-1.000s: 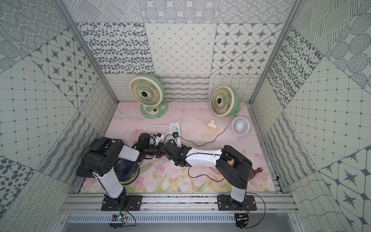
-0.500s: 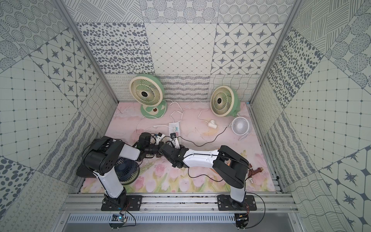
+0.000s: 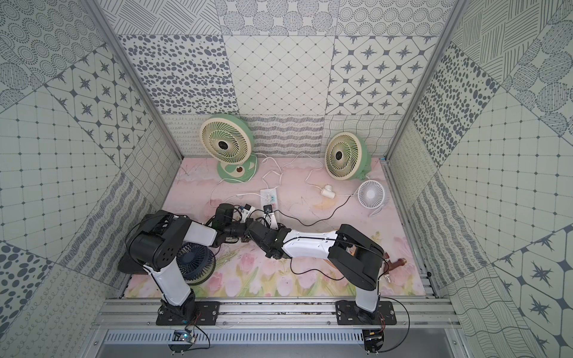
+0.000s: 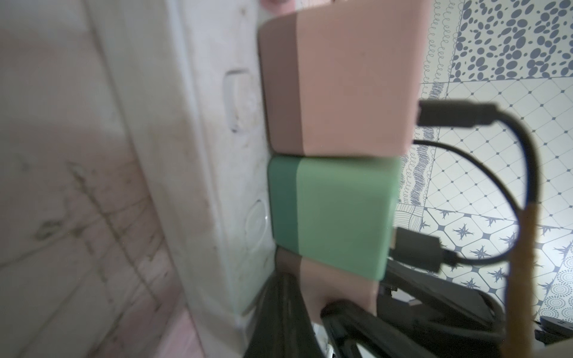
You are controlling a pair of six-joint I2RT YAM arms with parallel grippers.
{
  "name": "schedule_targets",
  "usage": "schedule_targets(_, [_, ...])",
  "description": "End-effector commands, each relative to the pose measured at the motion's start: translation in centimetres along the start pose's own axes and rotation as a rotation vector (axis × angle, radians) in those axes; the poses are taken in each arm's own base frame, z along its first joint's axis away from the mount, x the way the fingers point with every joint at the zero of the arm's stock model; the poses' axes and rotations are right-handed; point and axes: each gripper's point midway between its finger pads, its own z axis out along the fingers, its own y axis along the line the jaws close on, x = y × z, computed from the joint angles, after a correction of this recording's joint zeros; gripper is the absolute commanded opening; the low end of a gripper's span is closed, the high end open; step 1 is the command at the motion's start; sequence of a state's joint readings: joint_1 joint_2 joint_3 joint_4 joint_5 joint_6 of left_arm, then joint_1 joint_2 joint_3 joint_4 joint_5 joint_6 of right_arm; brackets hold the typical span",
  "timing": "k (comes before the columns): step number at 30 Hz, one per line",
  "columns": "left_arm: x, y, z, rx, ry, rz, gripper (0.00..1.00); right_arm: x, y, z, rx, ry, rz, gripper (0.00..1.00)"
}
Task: Unplug the desk fan from the power strip
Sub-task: Remove the plug from the socket.
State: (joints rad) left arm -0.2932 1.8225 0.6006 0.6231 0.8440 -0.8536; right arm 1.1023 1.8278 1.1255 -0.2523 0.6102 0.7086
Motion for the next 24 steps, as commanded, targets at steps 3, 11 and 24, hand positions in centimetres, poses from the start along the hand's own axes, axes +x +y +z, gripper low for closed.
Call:
schedule_targets(3, [0.6,2.0,0.0,-0.096,0.001,-0.027,0.0,-1.2,-0.6,0.1,-0.094,-0.007,0.15,0.1])
schedule_targets(11, [0.6,2.2,0.1,-0.102,0.003,-0.033,0.0,-1.7,2.0,-0.6,-0.043,-0.043,0.001,0.1])
schedule_targets(24, [0.7,2.6,0.2,-0.113,0.007,-0.044,0.0,-1.9,-0.2,-0.9,-0.035,-0.045,0.062,0.1])
